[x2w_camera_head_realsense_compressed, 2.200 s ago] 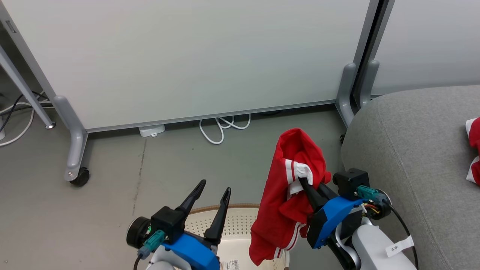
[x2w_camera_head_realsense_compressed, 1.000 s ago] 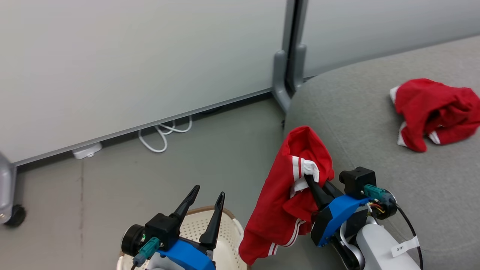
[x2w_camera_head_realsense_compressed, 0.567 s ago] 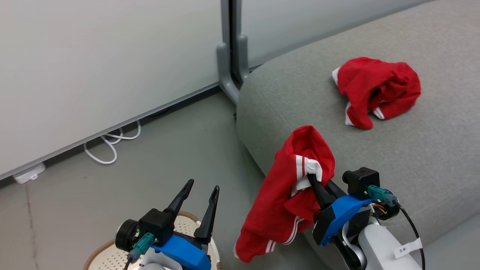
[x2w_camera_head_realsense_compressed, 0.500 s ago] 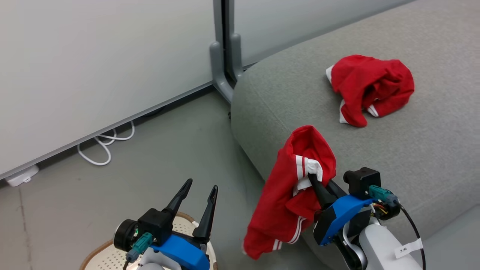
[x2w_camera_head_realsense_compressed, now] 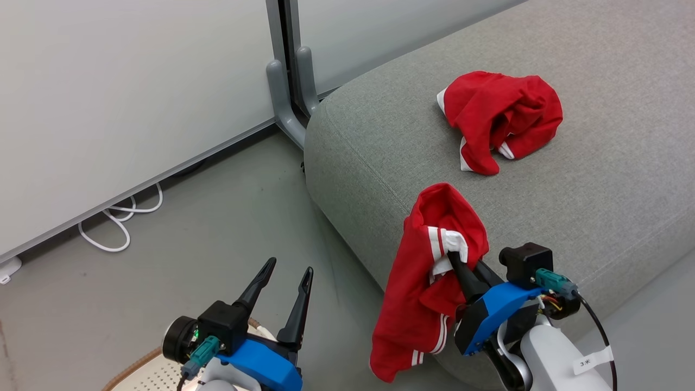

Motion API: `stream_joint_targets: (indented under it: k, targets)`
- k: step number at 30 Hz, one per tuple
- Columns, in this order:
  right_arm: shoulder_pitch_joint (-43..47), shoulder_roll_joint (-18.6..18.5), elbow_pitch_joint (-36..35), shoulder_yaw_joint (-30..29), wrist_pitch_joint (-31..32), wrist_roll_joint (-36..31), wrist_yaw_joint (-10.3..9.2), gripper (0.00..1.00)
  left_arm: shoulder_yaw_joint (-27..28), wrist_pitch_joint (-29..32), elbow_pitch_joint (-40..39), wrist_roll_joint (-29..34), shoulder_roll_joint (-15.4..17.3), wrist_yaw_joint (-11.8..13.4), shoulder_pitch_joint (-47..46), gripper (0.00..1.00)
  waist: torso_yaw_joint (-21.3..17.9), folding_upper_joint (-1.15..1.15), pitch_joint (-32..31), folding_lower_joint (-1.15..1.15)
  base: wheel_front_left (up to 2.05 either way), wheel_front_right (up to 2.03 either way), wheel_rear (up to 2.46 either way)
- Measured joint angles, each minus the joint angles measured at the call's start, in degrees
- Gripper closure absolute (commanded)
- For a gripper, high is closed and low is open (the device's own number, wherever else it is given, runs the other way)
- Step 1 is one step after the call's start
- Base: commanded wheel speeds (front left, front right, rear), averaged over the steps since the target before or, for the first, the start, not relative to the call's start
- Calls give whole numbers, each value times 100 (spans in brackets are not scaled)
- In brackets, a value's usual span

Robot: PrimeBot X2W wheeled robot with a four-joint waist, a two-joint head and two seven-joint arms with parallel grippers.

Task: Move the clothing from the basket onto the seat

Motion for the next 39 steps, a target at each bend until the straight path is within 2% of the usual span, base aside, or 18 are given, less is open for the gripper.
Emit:
stream_joint_targets:
  k: [11,19,27,35,39]
  targets:
    - [-45,1,-60,-242,0,-63,0,100,-46,0,-9,0,1,0,-40,0,83,0,73,0,0,0,0]
    - [-811,-77,-338,-636,123,-302,1,100,-30,0,-102,51,100,0,-178,0,112,0,349,0,0,0,0]
    - [-2149,-701,-694,-1265,522,-443,1,100,-131,0,-218,145,332,0,-598,0,256,0,935,0,0,0,0]
    - [-3203,-1550,-1014,-2348,676,-573,1,100,-127,0,-438,237,544,0,-1007,0,545,0,1684,1,0,0,0]
    - [-3444,-1946,-1078,-2987,606,-726,1,100,-116,0,-536,289,597,0,-1197,0,743,0,2048,1,0,0,0]
